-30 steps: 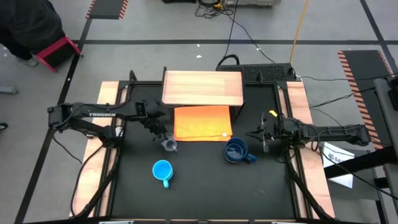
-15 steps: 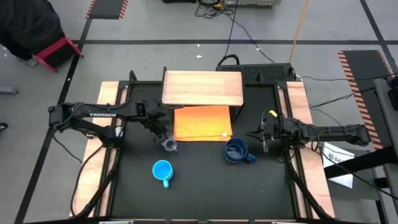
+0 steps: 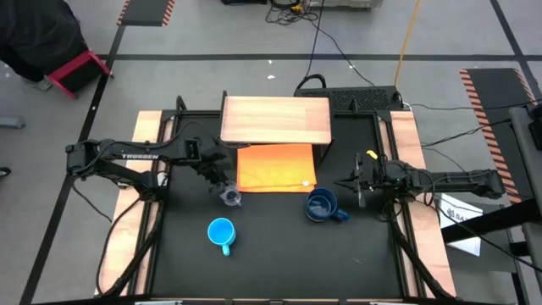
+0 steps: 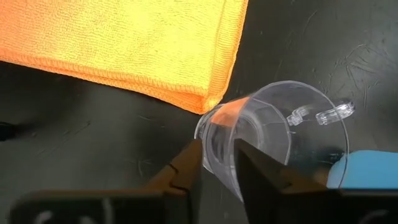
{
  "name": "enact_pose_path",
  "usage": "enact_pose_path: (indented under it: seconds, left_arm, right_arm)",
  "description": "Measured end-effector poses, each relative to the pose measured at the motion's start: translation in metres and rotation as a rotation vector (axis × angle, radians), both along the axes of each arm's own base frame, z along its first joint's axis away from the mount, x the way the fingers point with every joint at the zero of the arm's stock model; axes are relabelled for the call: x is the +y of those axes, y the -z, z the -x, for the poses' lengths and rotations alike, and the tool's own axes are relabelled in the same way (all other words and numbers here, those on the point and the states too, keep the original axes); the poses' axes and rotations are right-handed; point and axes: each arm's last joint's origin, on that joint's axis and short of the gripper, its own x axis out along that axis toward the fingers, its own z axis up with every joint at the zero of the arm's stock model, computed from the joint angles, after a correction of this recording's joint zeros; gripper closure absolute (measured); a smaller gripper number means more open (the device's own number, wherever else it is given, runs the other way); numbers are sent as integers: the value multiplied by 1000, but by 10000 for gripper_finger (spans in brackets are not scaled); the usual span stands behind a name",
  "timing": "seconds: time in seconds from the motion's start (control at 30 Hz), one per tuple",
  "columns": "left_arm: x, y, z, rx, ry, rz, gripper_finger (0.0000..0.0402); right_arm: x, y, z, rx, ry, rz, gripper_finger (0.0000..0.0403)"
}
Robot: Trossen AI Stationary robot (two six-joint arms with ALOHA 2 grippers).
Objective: Stack small to large cups/mugs on shelf
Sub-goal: Put the transparent mug on the shelf
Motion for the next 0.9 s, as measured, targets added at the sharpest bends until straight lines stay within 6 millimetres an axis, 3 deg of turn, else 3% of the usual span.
enact_pose_path:
  seconds: [0.23,0.6,0.77,0.9]
  left_arm:
    - [0,0,0,-10,43,-14,394]
    - [-1,-7,-7,-113,78,-61,398]
    - [-8,-21,1,-154,128,-194,399]
    - [-10,-44,15,-265,93,-252,400]
  right_arm:
    - [0,0,0,4,0,-3,403]
    - [0,1,0,8,2,-13,403]
    - [0,1,0,8,2,-15,403]
    - [0,2,0,16,3,-25,403]
